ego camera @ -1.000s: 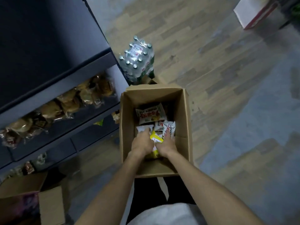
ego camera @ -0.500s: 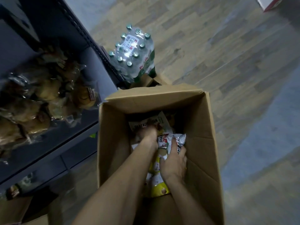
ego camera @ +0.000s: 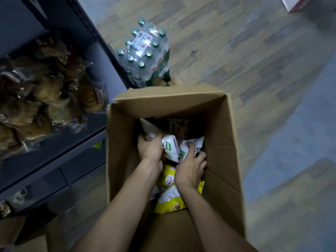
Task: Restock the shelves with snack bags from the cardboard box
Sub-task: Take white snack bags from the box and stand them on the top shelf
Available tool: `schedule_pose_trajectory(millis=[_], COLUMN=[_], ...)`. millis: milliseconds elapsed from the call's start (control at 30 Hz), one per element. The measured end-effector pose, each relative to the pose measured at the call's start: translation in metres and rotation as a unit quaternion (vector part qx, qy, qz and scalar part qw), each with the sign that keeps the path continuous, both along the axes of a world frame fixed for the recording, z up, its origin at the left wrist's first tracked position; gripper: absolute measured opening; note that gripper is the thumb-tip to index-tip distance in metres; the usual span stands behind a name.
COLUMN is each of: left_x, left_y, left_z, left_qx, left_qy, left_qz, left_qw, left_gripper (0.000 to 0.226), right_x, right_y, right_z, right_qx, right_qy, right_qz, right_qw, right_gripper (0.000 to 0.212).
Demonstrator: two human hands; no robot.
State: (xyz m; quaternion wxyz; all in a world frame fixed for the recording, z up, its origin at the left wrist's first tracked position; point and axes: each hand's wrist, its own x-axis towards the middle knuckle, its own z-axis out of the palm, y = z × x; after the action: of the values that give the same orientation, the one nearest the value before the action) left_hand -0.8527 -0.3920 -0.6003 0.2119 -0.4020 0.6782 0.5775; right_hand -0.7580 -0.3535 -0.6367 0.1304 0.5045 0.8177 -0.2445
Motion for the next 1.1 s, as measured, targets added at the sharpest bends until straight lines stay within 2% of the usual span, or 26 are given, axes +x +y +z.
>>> schedule_pose_trajectory(millis=[67, 167, 300, 433, 533, 600, 700, 900, 1033, 1100], left_x=[0.007, 0.019, 0.044, 0.062, 0.077, 0.083, 0.084, 0.084, 0.065, 0.056], left_y=[-0.013, -0.029, -0.042, -0.047, -0.043, -0.041, -0.041, -0.047, -0.038, -0.036], left_z=[0.012, 0.024, 0.038, 0.031, 0.006, -0.015, -0.044, -0.084, -0.084, -0.076], left_qx=[-0.058, -0.131, -0.219, -0.332, -0.388, -0.4, -0.398, -0.389, -0.364, -0.365], left_qy=[0.022, 0.079, 0.116, 0.132, 0.154, 0.153, 0.115, 0.094, 0.059, 0.034], left_qz=[-0.101, -0.237, -0.378, -0.435, -0.456, -0.455, -0.456, -0.469, -0.473, -0.486], left_qw=[0.993, 0.959, 0.892, 0.826, 0.786, 0.78, 0.788, 0.787, 0.8, 0.793], left_gripper=[0.052, 0.06, 0.067, 0.067, 0.07, 0.072, 0.07, 0.073, 0.067, 0.062], right_x=[0.01, 0.021, 0.022, 0.018, 0.002, -0.006, 0.003, 0.009, -0.003, -0.009], right_y=[0.0, 0.008, 0.019, 0.018, 0.014, 0.017, 0.02, 0.01, 0.02, 0.023], right_z=[0.011, 0.025, 0.04, 0.037, 0.018, 0.001, -0.027, -0.056, -0.052, -0.039], right_qx=[-0.005, -0.048, -0.092, -0.06, 0.011, 0.016, 0.021, -0.034, -0.054, -0.052], right_qy=[0.082, 0.193, 0.249, 0.225, 0.13, 0.057, -0.026, -0.034, -0.068, -0.083], right_qz=[0.002, -0.007, -0.044, 0.012, 0.092, 0.127, 0.18, 0.189, 0.218, 0.22], right_qw=[0.997, 0.98, 0.963, 0.972, 0.987, 0.99, 0.983, 0.981, 0.972, 0.97], right_gripper=[0.06, 0.076, 0.085, 0.081, 0.065, 0.061, 0.068, 0.075, 0.081, 0.08])
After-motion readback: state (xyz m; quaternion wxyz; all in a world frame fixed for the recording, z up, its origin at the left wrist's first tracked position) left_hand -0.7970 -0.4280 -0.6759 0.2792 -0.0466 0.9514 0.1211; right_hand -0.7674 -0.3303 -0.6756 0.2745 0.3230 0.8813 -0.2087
